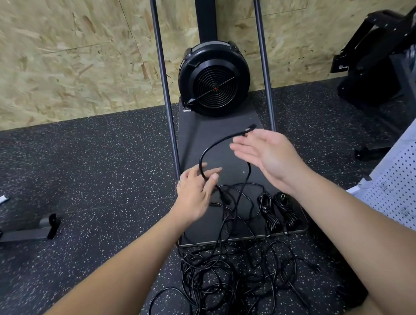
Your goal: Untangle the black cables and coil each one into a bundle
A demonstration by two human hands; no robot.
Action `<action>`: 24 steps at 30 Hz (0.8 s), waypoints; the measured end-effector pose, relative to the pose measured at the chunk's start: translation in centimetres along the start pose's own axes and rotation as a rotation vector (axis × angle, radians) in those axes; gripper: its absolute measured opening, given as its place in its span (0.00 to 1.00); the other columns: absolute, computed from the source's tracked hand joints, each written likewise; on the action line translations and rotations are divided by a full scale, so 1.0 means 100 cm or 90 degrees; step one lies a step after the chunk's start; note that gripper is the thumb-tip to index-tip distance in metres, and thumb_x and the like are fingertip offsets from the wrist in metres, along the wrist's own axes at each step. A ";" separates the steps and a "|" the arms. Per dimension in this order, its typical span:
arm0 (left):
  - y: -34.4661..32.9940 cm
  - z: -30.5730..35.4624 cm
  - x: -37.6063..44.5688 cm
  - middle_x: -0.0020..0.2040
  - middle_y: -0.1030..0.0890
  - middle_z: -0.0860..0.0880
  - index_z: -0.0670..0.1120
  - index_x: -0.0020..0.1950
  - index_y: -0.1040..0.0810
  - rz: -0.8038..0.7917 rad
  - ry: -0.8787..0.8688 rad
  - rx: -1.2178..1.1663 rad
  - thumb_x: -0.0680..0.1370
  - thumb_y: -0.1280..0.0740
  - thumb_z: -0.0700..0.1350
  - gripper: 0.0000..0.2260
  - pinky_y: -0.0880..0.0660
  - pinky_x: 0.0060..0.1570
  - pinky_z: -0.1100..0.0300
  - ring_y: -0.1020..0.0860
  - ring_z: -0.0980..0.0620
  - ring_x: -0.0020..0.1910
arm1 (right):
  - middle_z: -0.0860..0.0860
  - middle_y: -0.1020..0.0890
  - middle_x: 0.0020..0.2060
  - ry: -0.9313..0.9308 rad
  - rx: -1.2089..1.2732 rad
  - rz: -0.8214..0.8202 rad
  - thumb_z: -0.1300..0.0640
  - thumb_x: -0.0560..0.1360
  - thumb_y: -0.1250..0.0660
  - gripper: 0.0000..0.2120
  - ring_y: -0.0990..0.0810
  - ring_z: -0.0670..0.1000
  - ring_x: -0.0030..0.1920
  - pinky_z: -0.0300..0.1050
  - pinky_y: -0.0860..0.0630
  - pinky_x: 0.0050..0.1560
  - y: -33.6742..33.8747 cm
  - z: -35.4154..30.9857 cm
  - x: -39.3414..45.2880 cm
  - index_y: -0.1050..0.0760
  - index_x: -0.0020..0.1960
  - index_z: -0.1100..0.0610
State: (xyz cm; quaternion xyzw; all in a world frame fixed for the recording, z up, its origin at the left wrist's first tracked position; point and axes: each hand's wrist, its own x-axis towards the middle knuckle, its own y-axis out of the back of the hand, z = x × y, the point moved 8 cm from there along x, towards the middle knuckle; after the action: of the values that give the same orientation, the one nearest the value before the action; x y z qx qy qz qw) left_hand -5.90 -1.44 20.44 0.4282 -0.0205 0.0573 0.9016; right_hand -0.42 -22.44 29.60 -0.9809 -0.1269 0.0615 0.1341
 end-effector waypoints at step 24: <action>0.013 0.052 -0.024 0.35 0.25 0.42 0.37 0.57 0.17 -0.223 0.033 -0.429 0.91 0.39 0.47 0.16 0.25 0.38 0.58 0.21 0.44 0.38 | 0.60 0.13 0.50 -0.072 0.159 -0.149 0.56 0.91 0.40 0.16 0.16 0.63 0.69 0.65 0.19 0.69 -0.039 -0.001 -0.008 0.23 0.52 0.67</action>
State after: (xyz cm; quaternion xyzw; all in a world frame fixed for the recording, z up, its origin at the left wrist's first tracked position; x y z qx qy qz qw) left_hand -8.36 -4.86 24.56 0.1033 0.0581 -0.0973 0.9882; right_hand -2.08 -19.08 30.83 -0.9301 -0.2390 0.1161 0.2536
